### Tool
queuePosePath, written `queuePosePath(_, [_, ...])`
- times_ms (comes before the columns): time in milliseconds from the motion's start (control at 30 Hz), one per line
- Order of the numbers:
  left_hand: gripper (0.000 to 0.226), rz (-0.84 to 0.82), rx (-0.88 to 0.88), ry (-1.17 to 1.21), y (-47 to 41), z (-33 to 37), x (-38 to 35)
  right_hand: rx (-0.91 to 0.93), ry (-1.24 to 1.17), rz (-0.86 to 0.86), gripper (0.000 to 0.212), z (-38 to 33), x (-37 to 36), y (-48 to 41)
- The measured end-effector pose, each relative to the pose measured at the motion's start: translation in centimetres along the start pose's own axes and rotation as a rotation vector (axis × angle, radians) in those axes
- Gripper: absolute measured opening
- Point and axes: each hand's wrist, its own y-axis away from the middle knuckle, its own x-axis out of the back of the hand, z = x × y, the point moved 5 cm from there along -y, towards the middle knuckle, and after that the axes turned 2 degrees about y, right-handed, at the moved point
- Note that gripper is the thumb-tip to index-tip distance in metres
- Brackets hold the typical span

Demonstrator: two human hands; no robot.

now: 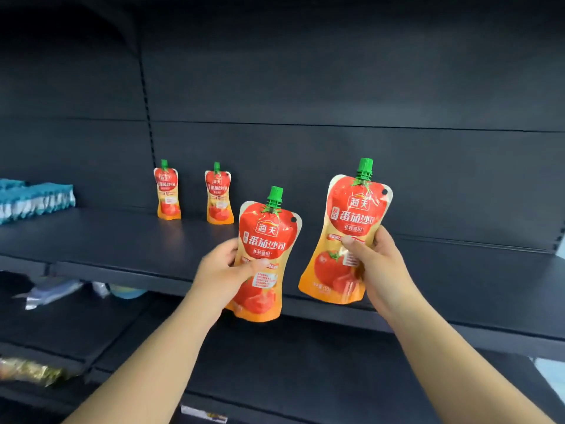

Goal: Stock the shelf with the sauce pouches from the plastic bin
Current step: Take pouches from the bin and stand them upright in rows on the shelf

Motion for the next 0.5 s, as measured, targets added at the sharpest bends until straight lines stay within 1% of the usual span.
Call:
queuePosePath(100, [0.023, -0.012, 0.027, 0.051, -3.7, -1.9, -0.4, -0.002, 0.102, 0.062, 0.026, 1.2, 0.1, -3.0])
queuePosePath(200, [0.026, -0.036, 0.035, 0.082, -7.4, -4.0, -1.7, -0.028, 0.18, 0.078, 0.025, 2.9, 0.7, -6.1])
queuePosePath(367, [0.026, 0.031, 0.074, 0.203, -13.4, -6.4, -3.5, -0.051, 0.198, 0.1, 0.037, 6.2, 1.8, -12.3])
queuePosePath(433, [0.039, 0.087, 0.056, 0.19, -16.0, -7.0, -3.8, -0.059, 0.232, 0.104, 0.041, 7.7, 2.0, -15.1])
queuePosePath(500, [0.062, 0.12, 0.028, 0.133, -18.2, -7.3, -4.0, -0.062, 0.257, 0.101, 0.045, 9.1, 1.8, -17.7])
